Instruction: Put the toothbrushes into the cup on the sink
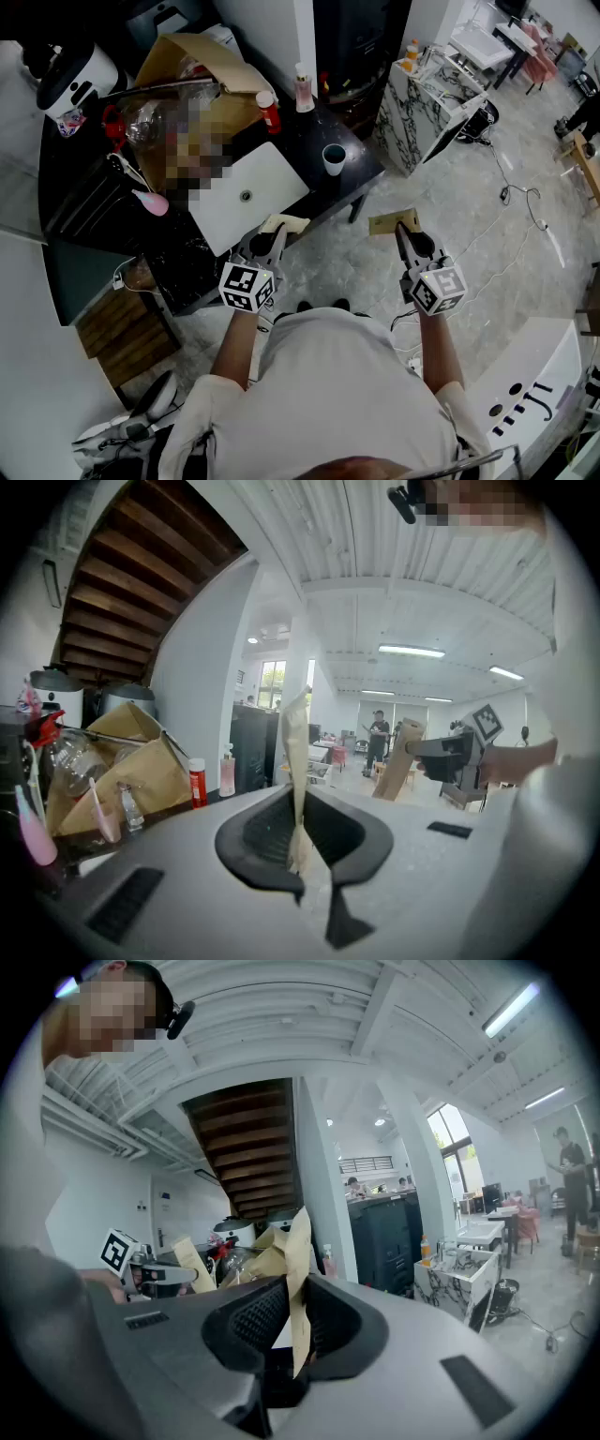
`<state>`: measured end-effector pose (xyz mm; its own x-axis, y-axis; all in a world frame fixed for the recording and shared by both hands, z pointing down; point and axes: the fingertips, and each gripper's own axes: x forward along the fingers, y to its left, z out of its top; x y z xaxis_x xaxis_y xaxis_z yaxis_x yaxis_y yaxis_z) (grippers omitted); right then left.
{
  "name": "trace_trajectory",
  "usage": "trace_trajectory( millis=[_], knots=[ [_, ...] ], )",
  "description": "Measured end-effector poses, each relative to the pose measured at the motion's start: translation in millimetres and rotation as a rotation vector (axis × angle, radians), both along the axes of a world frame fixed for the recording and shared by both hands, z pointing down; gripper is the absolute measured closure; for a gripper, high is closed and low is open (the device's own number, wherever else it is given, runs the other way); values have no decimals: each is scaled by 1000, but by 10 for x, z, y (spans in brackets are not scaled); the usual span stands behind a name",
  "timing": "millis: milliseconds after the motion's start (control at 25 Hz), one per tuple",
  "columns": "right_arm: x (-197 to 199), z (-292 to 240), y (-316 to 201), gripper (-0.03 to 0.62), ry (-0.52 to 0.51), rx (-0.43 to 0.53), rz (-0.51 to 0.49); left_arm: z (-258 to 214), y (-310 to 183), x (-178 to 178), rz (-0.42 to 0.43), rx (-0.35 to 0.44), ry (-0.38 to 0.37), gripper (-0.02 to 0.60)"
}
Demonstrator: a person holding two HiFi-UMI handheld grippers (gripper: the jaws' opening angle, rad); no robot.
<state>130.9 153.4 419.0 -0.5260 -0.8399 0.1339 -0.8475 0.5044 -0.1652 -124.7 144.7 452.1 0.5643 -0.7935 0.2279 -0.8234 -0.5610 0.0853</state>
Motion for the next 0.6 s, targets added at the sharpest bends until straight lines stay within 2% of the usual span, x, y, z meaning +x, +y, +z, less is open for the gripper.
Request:
trace_trajectory(
  millis=[600],
  knots=[
    [1,12,19,526,3,10,-5,-12,40,21,-11,8,-18,552]
  ],
)
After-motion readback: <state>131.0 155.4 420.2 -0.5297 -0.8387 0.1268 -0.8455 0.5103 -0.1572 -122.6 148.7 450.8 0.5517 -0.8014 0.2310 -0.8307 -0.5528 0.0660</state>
